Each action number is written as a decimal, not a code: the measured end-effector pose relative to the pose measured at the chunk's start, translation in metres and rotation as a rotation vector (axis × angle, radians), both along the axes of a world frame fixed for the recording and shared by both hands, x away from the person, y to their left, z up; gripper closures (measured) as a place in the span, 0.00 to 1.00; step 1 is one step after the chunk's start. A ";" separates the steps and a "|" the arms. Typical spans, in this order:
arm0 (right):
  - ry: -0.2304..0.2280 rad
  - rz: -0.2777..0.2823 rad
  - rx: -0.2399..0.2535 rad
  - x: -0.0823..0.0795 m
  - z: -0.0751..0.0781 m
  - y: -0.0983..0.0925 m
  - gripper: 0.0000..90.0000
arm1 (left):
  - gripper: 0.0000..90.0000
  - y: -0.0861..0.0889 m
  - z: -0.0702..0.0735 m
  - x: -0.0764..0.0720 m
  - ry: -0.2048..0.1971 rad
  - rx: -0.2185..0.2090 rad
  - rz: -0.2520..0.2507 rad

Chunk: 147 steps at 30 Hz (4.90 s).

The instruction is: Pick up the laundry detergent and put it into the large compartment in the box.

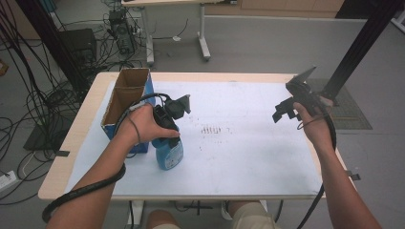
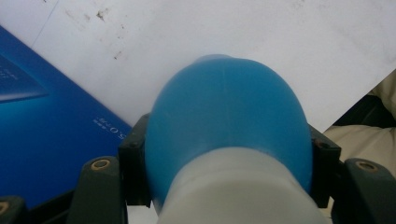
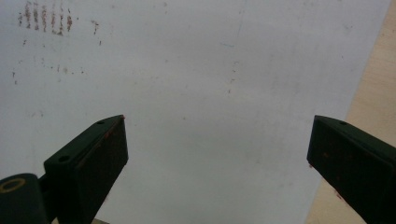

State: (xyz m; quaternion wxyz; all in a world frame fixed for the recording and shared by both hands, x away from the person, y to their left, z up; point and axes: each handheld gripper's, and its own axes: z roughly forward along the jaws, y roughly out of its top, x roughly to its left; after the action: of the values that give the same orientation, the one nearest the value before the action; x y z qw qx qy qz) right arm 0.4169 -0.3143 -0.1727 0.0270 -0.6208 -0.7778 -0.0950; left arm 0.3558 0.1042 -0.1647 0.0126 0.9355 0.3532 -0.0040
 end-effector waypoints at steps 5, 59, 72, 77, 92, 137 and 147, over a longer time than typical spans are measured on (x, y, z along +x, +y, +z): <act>0.000 -0.004 0.000 0.000 0.001 0.001 0.06 | 0.41 0.001 0.000 0.000 0.001 -0.005 0.002; 0.003 -0.002 -0.003 0.001 0.000 0.003 0.06 | 0.42 0.002 0.000 0.000 0.002 -0.007 -0.003; 0.003 -0.002 -0.003 0.000 0.001 0.003 0.06 | 0.42 0.002 0.000 0.000 0.000 -0.005 -0.011; 0.001 0.000 -0.003 0.000 0.001 0.004 0.06 | 0.42 0.002 0.000 0.000 0.000 -0.006 -0.011; 0.003 0.000 0.001 0.001 0.000 0.004 0.06 | 0.42 0.001 0.000 -0.001 0.000 -0.003 -0.009; -0.007 0.019 -0.007 -0.002 0.007 0.009 0.06 | 0.42 0.001 0.111 -0.004 -0.048 -0.041 0.066; -0.023 0.017 -0.007 -0.005 0.021 0.010 0.06 | 0.42 -0.004 0.210 0.014 -0.103 -0.031 0.178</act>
State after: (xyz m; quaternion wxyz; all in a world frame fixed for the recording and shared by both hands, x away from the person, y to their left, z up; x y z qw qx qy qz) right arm 0.4119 -0.3048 -0.1519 0.0164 -0.6132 -0.7835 -0.0991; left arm 0.3694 0.1003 0.0452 0.0457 0.8989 0.4339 0.0395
